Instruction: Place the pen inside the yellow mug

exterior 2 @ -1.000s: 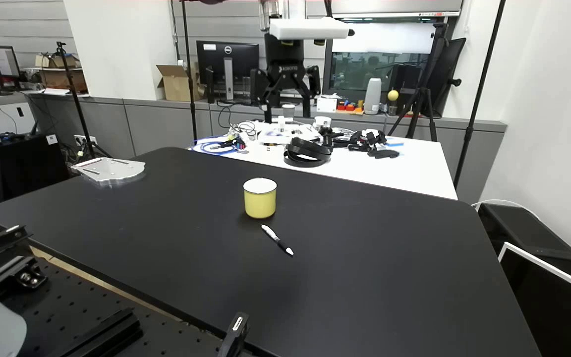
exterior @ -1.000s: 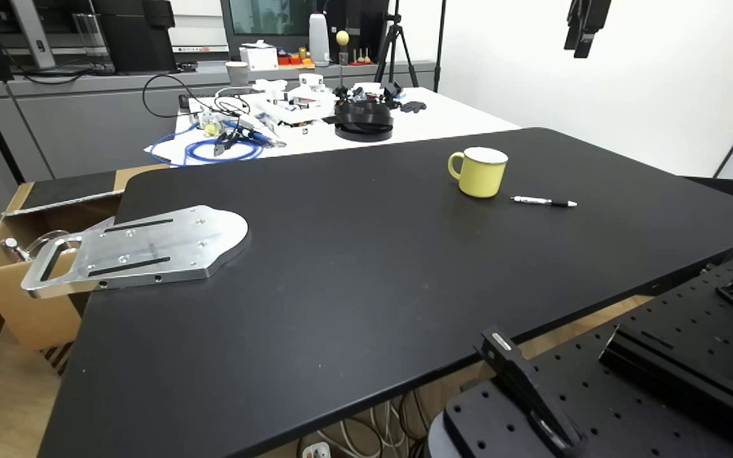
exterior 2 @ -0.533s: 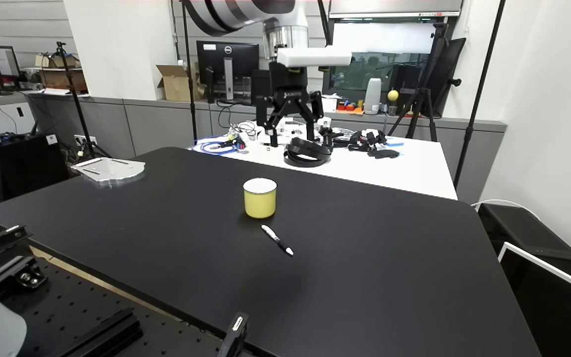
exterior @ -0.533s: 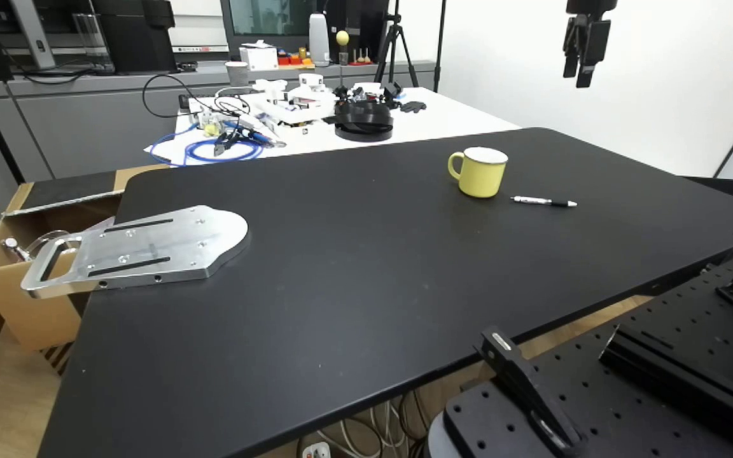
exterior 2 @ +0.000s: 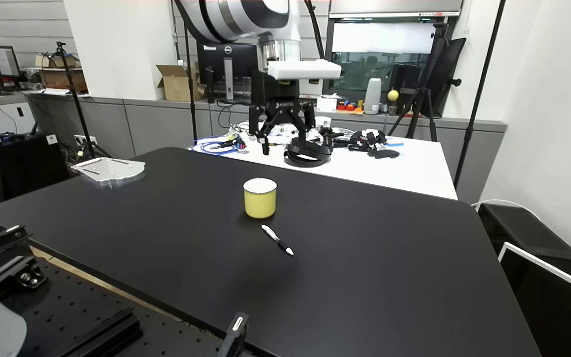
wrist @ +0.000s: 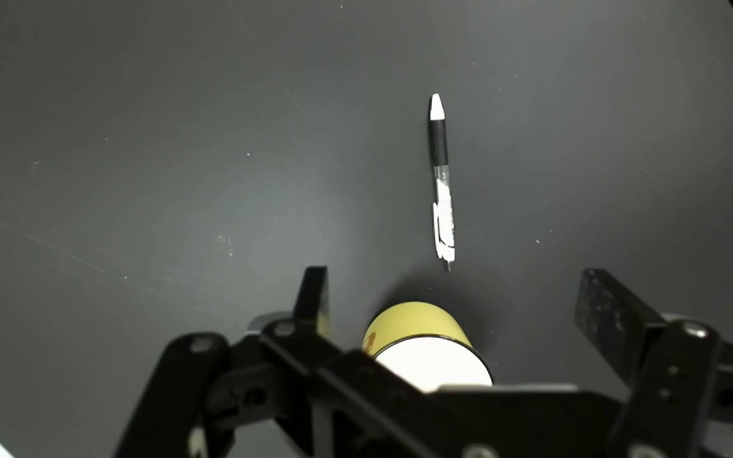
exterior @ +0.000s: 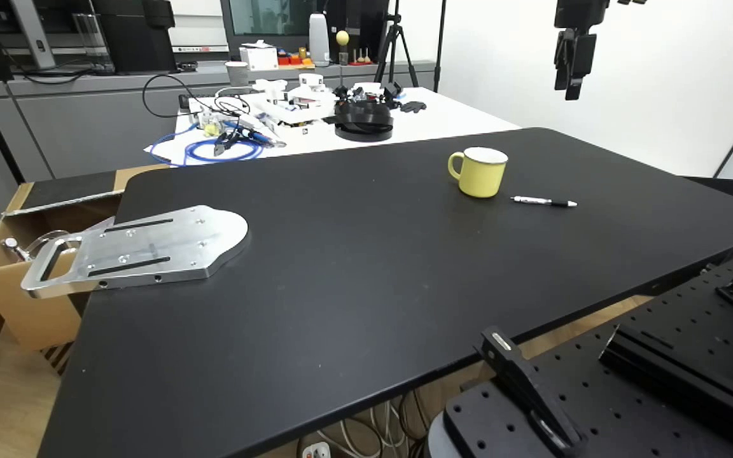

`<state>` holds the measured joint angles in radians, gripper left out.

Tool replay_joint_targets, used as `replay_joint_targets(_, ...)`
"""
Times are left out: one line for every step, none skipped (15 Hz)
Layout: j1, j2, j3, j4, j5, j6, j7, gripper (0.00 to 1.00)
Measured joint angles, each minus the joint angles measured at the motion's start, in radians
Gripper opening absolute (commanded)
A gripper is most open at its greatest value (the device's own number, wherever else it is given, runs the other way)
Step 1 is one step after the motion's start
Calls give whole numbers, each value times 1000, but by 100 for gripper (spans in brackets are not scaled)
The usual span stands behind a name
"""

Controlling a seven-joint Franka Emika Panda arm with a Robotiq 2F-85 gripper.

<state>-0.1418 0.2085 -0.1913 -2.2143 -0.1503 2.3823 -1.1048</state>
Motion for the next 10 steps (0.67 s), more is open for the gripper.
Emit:
replay_joint_targets(0,0,0,0,0,0,0,100)
replay_joint_targets(0,0,0,0,0,0,0,100)
replay_joint_targets(0,0,0,0,0,0,1,100)
replay_joint_targets(0,0,0,0,0,0,1,100)
replay_joint_targets(0,0,0,0,0,0,1,100)
replay_joint_targets(-2,0,2,0,-1,0,0,100)
replay_joint_targets(-5,0,7,-2,-1,0,-1,100)
replay_joint_targets(-8,2,13,-4,-1,1,-2,100)
replay_joint_targets(-10,6,17,-7,-1,3,-2,100)
replay_joint_targets(-12,12,20,-10,-1,6,-2,100)
